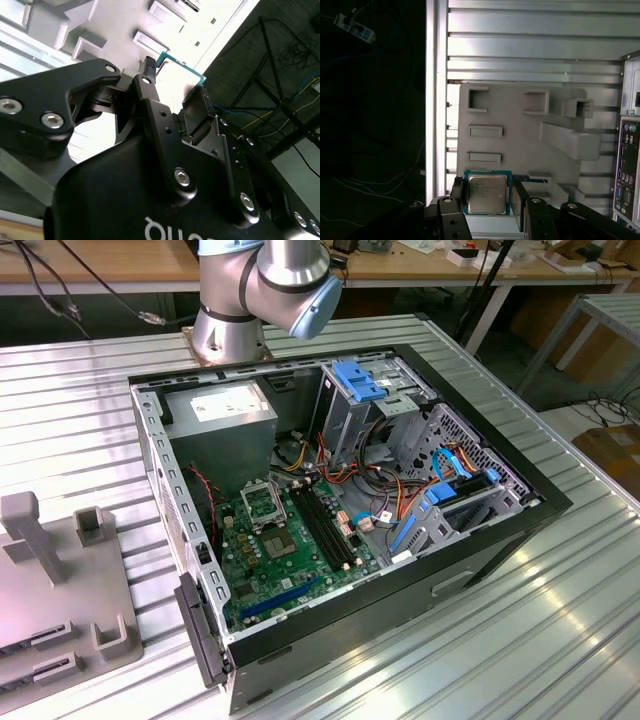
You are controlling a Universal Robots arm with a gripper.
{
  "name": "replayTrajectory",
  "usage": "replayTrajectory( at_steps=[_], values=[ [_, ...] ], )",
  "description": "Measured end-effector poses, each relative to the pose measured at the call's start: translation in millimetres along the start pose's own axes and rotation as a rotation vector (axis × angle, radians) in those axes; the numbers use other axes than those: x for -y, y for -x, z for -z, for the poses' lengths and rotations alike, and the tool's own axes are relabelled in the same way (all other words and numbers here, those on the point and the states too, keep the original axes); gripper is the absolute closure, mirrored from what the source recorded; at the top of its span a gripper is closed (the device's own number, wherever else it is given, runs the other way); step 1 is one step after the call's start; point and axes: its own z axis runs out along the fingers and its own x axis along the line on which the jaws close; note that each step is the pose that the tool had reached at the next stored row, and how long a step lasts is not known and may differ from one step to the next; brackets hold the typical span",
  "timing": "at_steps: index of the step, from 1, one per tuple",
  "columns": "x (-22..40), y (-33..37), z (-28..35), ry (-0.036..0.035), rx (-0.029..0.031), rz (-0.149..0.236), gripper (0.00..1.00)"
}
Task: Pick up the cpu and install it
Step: 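Pick up the cpu and move it towards the insertion slot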
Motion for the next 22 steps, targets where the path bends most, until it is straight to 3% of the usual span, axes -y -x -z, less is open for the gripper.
replayTrajectory(
  at_steps=[22],
  values=[
    [0.7,-0.6,20.5,0.0019,-0.0007,0.000,0.53]
  ],
)
